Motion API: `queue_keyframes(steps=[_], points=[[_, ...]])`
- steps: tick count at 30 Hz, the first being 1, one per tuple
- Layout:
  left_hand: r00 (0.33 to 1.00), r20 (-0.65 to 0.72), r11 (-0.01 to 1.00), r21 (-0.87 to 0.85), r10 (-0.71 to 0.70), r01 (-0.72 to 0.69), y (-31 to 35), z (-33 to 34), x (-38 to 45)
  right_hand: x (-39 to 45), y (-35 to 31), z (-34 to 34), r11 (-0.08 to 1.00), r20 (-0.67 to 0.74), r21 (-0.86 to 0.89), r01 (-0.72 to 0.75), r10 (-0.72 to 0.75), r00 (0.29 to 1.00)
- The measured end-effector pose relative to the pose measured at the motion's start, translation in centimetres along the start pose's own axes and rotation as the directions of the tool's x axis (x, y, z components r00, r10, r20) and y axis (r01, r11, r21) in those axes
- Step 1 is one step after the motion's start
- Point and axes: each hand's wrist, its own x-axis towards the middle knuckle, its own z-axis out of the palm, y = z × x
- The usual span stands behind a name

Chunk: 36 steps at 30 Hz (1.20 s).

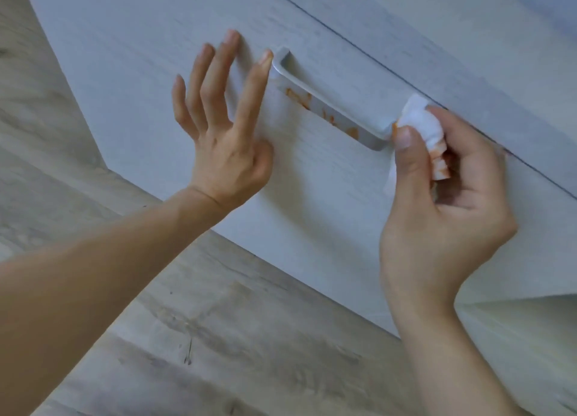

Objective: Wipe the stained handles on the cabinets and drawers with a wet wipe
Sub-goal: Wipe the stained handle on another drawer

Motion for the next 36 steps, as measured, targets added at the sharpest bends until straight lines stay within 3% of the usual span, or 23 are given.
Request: queue_keyframes(steps=[4,8,11,19,25,30,36], points=[[0.992,-0.121,0.995,-0.082,0.039,-0.049,-0.3,0.7,0.1,-0.4,1.2,0.6,0.988,-0.078,0.077,0.133,-0.127,0.989],[0.982,-0.176,0.984,-0.148,0.067,-0.094,-1.0,0.9,0.1,-0.9,1.6,1.5,0.96,-0.088,-0.007,0.281,-0.28,0.956],[0.98,-0.187,0.987,-0.133,0.069,-0.095,-1.3,1.3,0.1,-1.1,1.8,1.9,0.956,-0.137,0.067,0.285,-0.274,0.952],[0.97,-0.238,0.994,-0.079,0.06,-0.08,-1.2,2.3,0.3,-2.0,1.4,1.9,0.968,-0.116,-0.041,0.246,-0.249,0.961],[0.967,-0.245,0.997,-0.017,0.074,-0.08,-1.3,2.6,0.3,-2.0,1.1,2.7,0.923,-0.123,-0.125,0.364,-0.378,0.918],[0.973,-0.222,0.998,-0.024,0.059,-0.066,-1.2,2.6,0.2,-1.9,1.7,2.2,0.826,-0.091,-0.28,0.49,-0.531,0.843],[0.964,-0.257,0.998,0.002,0.064,-0.066,-1.3,3.2,0.2,-1.4,2.1,1.1,0.77,-0.01,-0.307,0.559,-0.59,0.807]])
